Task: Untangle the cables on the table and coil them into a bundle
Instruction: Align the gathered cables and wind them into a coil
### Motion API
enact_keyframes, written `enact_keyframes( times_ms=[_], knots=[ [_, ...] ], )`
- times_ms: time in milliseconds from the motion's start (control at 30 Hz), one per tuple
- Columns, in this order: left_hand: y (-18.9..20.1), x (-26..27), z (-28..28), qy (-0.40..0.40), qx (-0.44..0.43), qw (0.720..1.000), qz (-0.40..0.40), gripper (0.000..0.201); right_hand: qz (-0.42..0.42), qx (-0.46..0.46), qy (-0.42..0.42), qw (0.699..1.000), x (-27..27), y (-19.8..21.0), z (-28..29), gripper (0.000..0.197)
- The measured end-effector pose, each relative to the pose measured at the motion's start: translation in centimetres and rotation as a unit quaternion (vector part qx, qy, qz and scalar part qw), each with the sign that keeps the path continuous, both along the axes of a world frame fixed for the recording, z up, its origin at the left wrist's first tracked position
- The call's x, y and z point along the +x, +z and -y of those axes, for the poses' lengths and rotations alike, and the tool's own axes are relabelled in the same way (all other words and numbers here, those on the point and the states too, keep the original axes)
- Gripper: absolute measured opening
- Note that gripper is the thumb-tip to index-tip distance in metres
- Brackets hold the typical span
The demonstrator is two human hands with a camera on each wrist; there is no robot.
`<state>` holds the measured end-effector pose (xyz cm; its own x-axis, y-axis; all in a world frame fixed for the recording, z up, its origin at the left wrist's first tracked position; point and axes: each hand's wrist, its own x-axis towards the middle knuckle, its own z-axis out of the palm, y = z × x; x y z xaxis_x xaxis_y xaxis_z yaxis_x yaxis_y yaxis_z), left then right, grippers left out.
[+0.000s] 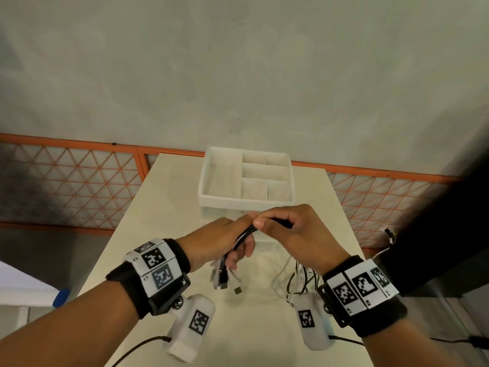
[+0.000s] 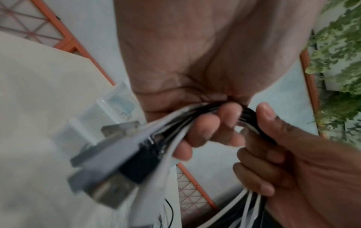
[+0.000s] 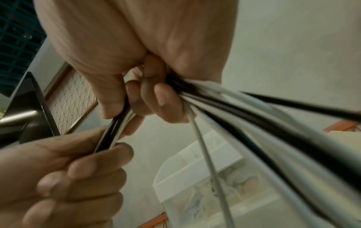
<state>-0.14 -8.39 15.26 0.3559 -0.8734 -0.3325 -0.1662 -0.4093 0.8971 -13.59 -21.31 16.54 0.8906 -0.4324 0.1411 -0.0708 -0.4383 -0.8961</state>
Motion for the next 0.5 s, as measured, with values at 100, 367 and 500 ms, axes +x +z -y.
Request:
enact_keyframes(
  times_ms=[100,367,500],
  knots=[
    [0.4,0.5,-0.1,0.081,-0.057,0.995,0.01,0.057,-0.02,0.029,-0.009,0.999,0.0,-1.0,0.1,0.026],
    [0.3,1.8,-0.5,0.26,-0.175,0.949,-0.041,0.053,0.036,0.178,-0.059,0.982,-1.7,-2.2,1.0,0.041],
    [0.1,-0.1,-0.2,0.213,-0.12,0.965,0.101,0.067,0.133,0.136,-0.069,0.979,-0.5,-1.3,-0.9,0.027]
  ],
)
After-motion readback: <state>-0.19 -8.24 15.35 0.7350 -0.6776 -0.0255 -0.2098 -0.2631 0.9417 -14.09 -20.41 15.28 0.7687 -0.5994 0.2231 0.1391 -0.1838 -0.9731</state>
